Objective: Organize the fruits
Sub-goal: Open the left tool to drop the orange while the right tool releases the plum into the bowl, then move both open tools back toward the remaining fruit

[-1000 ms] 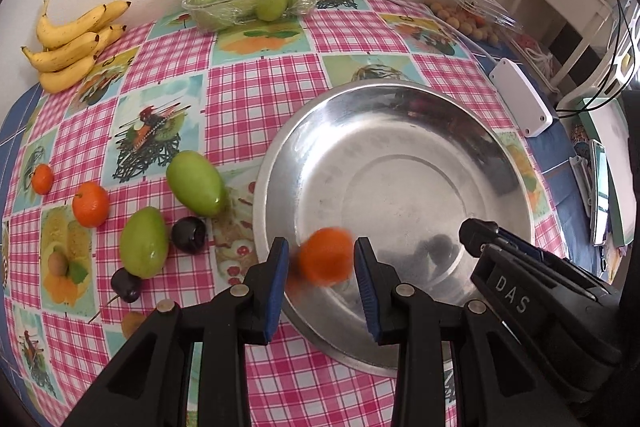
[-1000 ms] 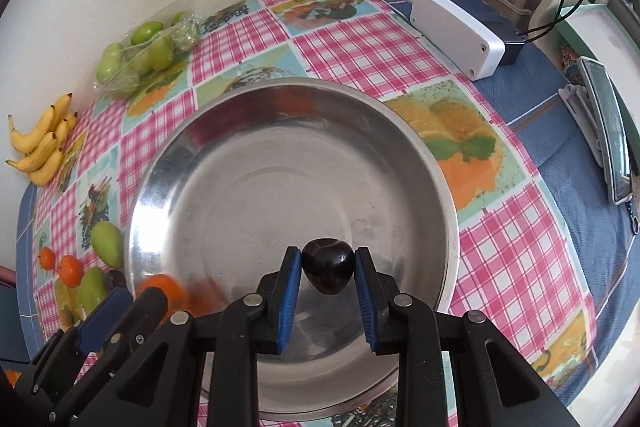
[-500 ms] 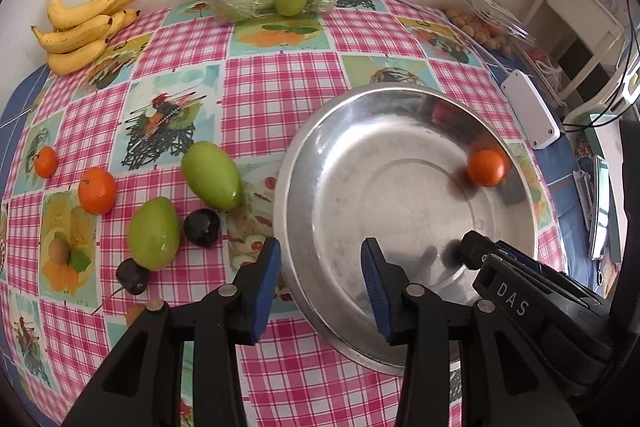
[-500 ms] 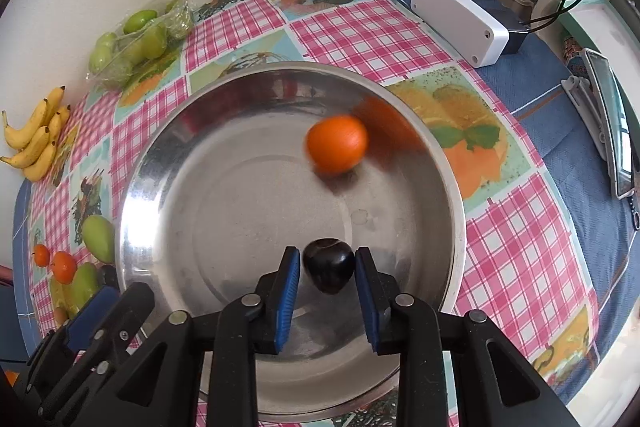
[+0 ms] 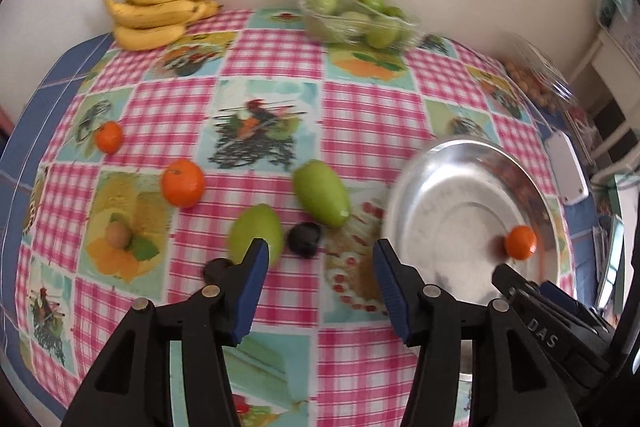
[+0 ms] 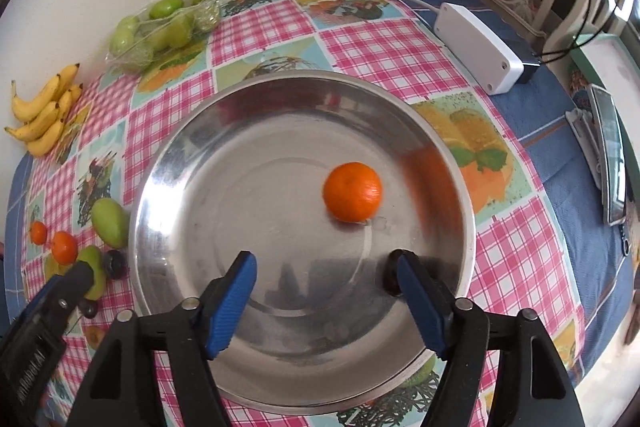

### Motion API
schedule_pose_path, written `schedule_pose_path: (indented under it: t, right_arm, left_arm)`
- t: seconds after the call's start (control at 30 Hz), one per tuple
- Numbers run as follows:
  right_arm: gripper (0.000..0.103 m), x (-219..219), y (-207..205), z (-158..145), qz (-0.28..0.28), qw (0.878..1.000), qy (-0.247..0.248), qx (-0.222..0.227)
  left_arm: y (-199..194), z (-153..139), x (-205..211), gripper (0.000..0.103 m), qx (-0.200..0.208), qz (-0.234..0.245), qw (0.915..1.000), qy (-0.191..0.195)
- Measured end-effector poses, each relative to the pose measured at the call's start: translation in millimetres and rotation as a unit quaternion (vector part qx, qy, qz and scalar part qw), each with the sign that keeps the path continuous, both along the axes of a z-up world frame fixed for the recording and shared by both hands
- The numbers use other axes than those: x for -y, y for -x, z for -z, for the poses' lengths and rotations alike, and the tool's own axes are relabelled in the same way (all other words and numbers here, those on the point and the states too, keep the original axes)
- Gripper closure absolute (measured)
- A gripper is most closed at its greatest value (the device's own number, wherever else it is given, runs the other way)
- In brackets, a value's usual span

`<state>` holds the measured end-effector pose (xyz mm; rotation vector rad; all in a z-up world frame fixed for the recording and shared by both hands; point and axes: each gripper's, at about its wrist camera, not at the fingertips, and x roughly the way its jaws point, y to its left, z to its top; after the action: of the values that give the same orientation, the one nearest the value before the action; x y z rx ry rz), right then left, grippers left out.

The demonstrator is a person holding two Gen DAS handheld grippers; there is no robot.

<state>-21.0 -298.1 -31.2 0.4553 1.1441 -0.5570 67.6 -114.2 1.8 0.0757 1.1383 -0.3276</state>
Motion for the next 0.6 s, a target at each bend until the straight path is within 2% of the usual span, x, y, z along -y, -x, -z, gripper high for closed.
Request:
schedule_pose_path:
  t: [0.2, 0.3, 0.37, 0.6]
  right_arm:
    - [0.008, -9, -5, -2, -0.017, 1.000, 0.010, 0.000]
    - [0.000, -11, -5, -2, -0.019, 1.000, 0.010, 0.003]
    - [0.000, -12, -5, -3, -0.020, 1.000, 0.012, 0.003]
    - [0.000, -13, -3, -6, -0.016, 1.000, 0.008, 0.014]
  left_arm:
    - [-18, 8, -37, 0.047, -0.013, -0.062, 0.9976, -0.028]
    - [-24, 12, -54, 0.039, -0.024, -0.084, 0.9958, -0.027]
    - [-28, 15, -64, 0.034, -0.026, -0.097, 0.9945, -0.032]
    - [-38, 20, -94, 0.032, -0.033, -0.136, 0.9894, -0.038]
